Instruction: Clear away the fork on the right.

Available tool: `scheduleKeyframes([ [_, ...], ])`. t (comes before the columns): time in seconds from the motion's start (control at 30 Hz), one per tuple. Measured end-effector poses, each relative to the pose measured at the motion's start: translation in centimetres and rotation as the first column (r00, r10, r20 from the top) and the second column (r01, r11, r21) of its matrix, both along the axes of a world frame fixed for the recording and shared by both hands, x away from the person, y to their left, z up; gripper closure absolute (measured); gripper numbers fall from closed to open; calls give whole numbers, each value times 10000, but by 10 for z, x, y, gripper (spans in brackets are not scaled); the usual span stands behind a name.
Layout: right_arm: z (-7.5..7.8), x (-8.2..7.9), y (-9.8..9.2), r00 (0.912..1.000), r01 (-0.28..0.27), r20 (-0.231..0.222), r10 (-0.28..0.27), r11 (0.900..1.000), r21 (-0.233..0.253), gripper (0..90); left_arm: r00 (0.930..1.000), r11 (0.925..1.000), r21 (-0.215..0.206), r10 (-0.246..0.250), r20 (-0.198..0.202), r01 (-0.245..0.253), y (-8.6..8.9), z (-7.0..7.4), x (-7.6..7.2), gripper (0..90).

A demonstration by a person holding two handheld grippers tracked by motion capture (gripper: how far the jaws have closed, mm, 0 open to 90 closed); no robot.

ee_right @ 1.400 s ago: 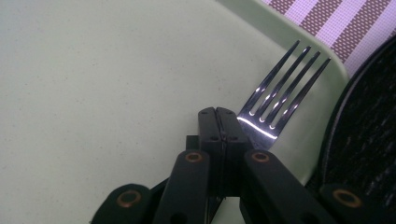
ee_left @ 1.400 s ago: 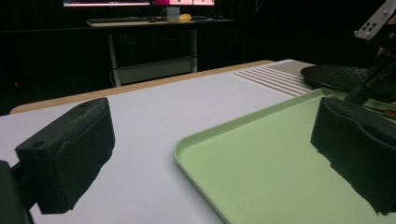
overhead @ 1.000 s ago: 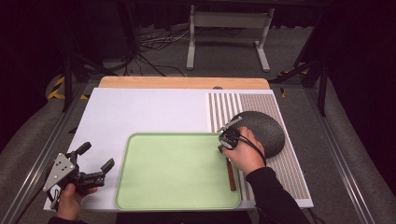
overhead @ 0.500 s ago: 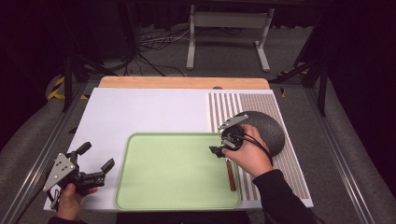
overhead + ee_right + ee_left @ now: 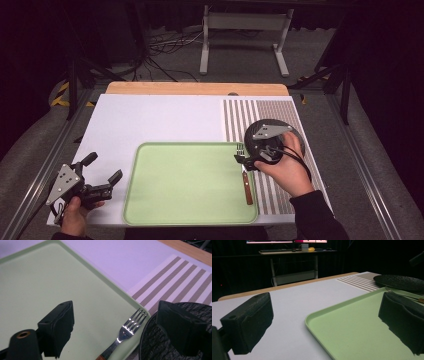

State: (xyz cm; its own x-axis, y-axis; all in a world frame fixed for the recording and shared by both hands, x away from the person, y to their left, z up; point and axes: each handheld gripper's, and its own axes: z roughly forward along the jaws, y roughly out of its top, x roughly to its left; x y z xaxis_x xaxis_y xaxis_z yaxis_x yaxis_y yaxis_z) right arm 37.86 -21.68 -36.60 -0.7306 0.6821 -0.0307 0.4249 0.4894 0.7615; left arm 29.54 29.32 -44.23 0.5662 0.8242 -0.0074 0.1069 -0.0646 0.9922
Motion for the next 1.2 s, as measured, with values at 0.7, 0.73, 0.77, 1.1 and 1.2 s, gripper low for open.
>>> scheduleKeyframes([
  [0.7,-20,-28,-78,9802,-526,1981,51,9705,2354,130,10000,10000,34,50,-63,-50,-1,-1,1,3],
  [0.73,-21,-29,-80,9797,-536,2006,36,9682,2444,129,10000,10000,32,54,-73,-54,-1,-1,1,3],
  [0.77,-21,-29,-80,9797,-536,2006,36,9682,2444,129,10000,10000,32,54,-73,-54,-1,-1,1,3],
  [1.1,-39,-37,-102,9667,-561,2543,-283,9462,3186,128,10000,10000,27,61,-67,-60,0,-1,0,3],
  [1.2,-45,-39,-107,9637,-515,2639,-411,9410,3345,130,10000,10000,18,60,-70,-60,0,-1,0,3],
])
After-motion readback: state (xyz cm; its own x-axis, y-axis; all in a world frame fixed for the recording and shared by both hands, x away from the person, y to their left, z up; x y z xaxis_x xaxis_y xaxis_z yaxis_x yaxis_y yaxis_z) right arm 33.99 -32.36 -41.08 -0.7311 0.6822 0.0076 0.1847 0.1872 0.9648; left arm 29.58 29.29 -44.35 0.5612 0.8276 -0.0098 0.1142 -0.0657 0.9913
